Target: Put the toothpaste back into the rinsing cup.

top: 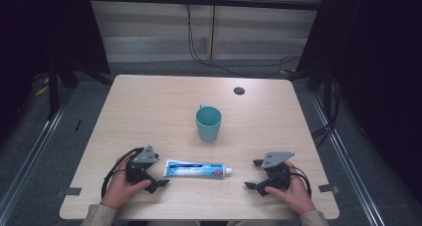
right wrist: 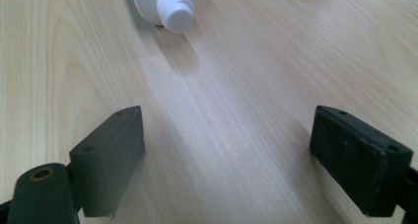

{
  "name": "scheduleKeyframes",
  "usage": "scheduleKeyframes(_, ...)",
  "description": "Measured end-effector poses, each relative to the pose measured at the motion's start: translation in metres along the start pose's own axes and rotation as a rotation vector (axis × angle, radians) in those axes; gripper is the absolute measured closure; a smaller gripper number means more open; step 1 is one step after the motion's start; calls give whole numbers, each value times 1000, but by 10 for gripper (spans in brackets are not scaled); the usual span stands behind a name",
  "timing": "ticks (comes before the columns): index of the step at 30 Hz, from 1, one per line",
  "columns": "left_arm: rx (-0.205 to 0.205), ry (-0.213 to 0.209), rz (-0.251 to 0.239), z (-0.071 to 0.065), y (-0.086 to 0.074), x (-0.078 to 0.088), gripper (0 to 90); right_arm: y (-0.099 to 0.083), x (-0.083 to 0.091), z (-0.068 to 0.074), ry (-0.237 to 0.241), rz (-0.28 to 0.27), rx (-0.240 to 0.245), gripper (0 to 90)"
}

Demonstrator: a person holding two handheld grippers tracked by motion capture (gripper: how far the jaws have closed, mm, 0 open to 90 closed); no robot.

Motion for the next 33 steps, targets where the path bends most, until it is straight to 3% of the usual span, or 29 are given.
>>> scheduleKeyframes(7, 1, 0, -1, 0, 0, 0, 0, 1, -1, 0, -8, 0, -14, 135)
scheduleKeyframes(13, 0, 0, 0, 0, 0, 0, 0, 11, -2, 0, -7, 77, 1, 184)
scheduleKeyframes(15, 1, 0, -2, 0, 0, 0, 0, 17, -4, 0, 13, 93, 4, 186)
scheduleKeyframes(23, 0, 0, 0, 0, 0, 0, 0, 52, -11, 6, 39, 172, 111, 197)
scheduleKeyframes(33, 0, 0, 0, 0, 0, 0, 0, 70, -21, 15, 74, 229, 161, 202)
Point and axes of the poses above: each handheld gripper's, and its own axes: x roughly backward along the jaws, y roughly out of its top, z roughly to its left, the point moved 2 cm from there along -x, roughly forward along the jaws, and after that the axes turned 9 degrees about -y, right-handed, at the moved point
